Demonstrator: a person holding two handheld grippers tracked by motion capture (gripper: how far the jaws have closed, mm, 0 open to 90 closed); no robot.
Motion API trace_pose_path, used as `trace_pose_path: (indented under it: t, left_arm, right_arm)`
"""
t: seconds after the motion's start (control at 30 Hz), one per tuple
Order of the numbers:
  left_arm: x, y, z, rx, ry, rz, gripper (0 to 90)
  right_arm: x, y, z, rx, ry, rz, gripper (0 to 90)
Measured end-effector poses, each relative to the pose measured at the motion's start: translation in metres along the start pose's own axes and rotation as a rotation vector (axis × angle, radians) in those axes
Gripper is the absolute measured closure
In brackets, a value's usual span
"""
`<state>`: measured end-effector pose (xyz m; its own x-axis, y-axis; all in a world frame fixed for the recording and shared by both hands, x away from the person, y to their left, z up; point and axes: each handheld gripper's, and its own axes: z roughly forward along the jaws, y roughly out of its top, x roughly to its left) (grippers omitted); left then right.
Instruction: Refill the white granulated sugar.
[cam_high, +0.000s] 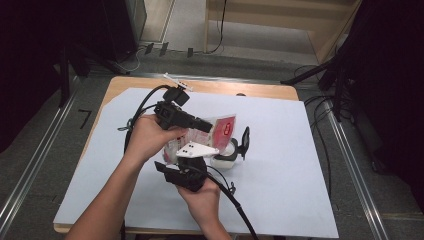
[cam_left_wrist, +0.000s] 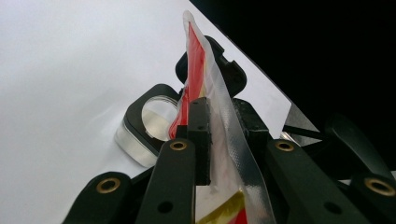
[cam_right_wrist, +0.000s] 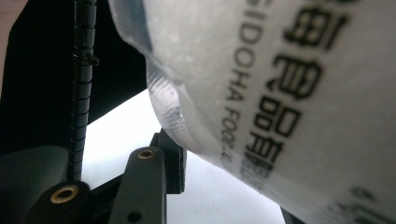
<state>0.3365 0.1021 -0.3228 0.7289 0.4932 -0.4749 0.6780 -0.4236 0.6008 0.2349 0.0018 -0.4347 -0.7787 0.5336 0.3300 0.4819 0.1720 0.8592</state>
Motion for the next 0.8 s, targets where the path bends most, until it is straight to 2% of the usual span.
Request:
trace_pose_path:
  t: [0.17,0.37,0.57,0.8]
  left_arm:
    - [-0.001,0.0,0.0,-0.005,0.001,-0.002,79.7]
    - [-0.004,0.001,-0.002,-0.008,0.029,0.014,79.8]
    - [-0.005,0.001,-0.002,-0.014,0.031,0.016,79.8]
    - [-0.011,0.002,-0.004,-0.017,0.064,0.033,79.6]
  right_arm:
    - [0.0,0.0,0.0,-0.003,0.001,0.001,63.1]
    - [0.001,0.002,0.0,-0.011,0.004,-0.002,63.1]
    - [0.002,0.002,0.0,-0.009,0.002,-0.004,63.1]
    - [0.003,0.004,-0.001,-0.018,0.01,-0.001,63.0]
